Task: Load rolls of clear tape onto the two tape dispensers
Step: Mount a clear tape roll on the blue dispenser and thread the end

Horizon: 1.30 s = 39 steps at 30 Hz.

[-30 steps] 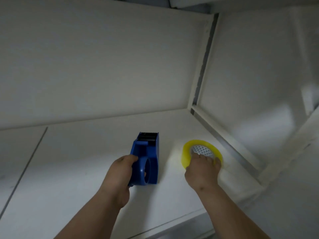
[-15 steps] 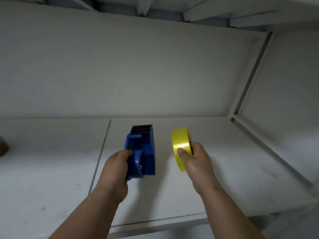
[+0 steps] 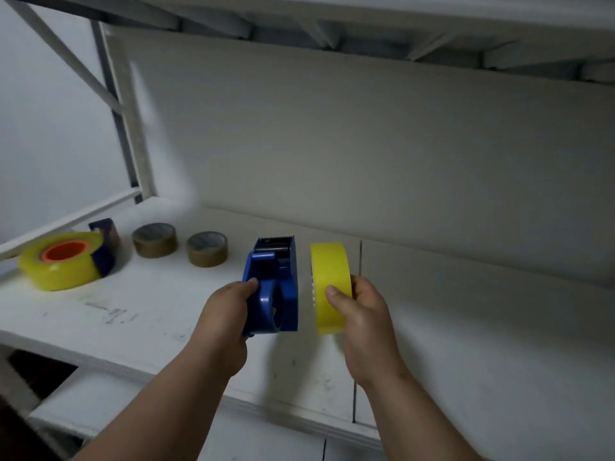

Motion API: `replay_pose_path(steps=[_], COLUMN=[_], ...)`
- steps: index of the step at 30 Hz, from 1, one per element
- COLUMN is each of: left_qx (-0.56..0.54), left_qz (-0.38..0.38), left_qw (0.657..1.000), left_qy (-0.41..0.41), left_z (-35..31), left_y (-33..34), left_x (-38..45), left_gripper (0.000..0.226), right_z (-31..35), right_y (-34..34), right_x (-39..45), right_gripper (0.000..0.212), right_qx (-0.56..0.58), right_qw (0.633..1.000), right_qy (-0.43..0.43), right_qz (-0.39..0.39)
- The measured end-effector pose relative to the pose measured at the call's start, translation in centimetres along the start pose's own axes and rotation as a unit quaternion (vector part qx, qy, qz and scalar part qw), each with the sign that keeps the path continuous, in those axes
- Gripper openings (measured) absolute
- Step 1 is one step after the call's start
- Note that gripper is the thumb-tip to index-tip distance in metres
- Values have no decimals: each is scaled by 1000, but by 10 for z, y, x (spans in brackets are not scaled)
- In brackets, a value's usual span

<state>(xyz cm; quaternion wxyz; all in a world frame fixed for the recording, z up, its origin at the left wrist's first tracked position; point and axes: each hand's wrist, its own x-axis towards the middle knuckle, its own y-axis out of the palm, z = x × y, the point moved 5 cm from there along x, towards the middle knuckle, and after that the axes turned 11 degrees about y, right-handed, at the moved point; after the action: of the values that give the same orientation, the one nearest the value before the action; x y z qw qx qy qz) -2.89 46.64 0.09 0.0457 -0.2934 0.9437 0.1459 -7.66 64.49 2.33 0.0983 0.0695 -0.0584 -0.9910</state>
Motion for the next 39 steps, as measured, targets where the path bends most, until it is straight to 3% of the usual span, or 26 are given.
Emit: replay_pose_path(steps=[6, 11, 24, 29, 39], left_qx=[-12, -39, -28, -11, 0], left_qz=[-55, -73, 7, 42, 38], left_qw=[998, 996, 1000, 999, 999], left_qy=[16, 22, 0, -18, -22], left_z=[-14, -27, -70, -78, -91], left_y=[-50, -88, -200, -222, -234], left_x=[24, 47, 122, 141, 160], left_gripper=[17, 17, 21, 25, 23], right_z=[-14, -27, -66, -71, -64], right_y=[69, 122, 276, 306, 331], right_x=[21, 30, 30, 32, 53], right_gripper=[35, 33, 23, 21, 22], right_qx=[-4, -9, 60, 38, 14], right_qw=[998, 998, 998, 999, 999], right_qy=[8, 8, -7, -10, -30], right_qz=[63, 67, 7, -4, 26])
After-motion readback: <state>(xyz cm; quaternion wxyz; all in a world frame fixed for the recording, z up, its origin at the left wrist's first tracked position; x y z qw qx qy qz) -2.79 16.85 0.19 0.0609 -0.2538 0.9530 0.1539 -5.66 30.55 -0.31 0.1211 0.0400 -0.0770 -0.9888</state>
